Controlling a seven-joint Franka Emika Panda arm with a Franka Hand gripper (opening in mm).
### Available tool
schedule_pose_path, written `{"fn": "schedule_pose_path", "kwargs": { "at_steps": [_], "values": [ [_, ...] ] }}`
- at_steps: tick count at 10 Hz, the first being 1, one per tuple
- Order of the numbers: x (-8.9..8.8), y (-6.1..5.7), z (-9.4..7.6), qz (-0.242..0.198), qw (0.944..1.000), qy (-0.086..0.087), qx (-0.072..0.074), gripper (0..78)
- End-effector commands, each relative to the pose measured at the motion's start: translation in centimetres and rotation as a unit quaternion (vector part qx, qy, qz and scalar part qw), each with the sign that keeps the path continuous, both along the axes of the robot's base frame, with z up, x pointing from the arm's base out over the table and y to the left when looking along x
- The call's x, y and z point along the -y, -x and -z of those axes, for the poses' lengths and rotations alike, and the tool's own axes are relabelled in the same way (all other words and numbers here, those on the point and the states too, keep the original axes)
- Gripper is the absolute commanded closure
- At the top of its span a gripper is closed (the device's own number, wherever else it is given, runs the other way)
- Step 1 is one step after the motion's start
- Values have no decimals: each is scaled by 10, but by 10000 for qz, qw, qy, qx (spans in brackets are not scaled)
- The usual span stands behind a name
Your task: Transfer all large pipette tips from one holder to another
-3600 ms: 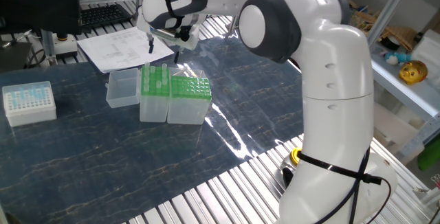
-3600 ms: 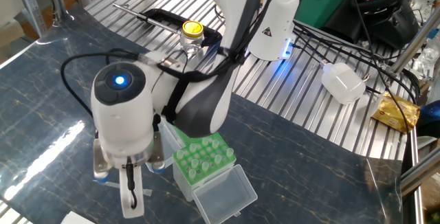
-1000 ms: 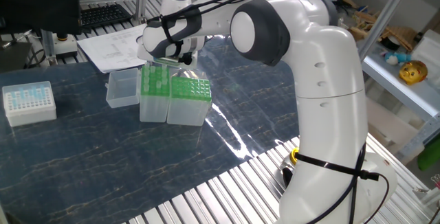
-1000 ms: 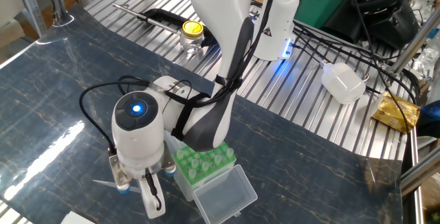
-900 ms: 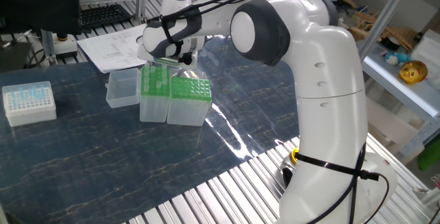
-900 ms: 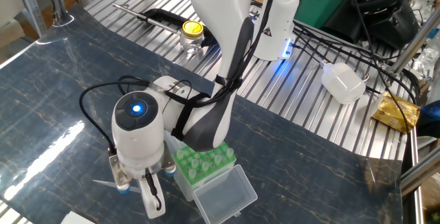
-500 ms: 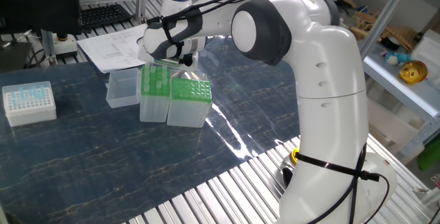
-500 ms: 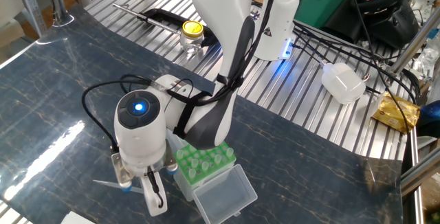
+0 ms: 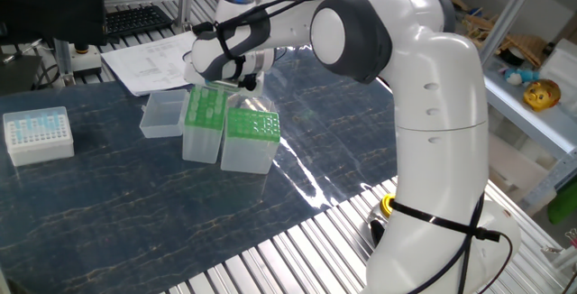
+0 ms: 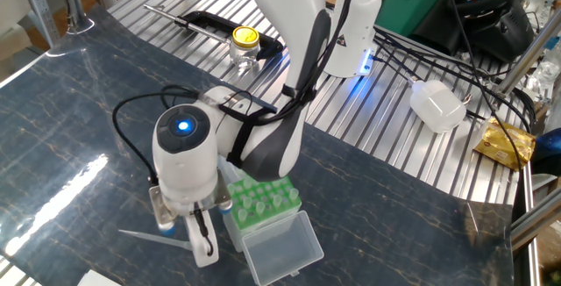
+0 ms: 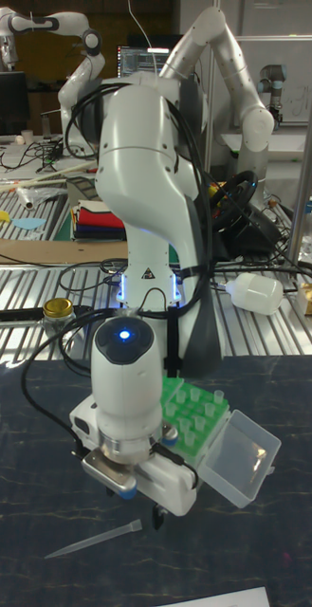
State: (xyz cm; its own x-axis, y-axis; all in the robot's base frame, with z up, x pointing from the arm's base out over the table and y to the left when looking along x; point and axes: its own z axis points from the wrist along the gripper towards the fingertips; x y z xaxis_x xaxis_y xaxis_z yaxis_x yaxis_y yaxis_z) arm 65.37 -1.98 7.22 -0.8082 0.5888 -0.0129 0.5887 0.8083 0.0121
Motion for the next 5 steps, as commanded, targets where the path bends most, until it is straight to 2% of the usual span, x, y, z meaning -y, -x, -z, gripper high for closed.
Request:
{"fn": "schedule_pose_path", "kwargs": {
  "at_steps": [1,5],
  "values": [
    [-1,-15,-7,7,10000,-13,25,1],
    [-1,-21,-4,-29,10000,-5,31,1]
  ]
}}
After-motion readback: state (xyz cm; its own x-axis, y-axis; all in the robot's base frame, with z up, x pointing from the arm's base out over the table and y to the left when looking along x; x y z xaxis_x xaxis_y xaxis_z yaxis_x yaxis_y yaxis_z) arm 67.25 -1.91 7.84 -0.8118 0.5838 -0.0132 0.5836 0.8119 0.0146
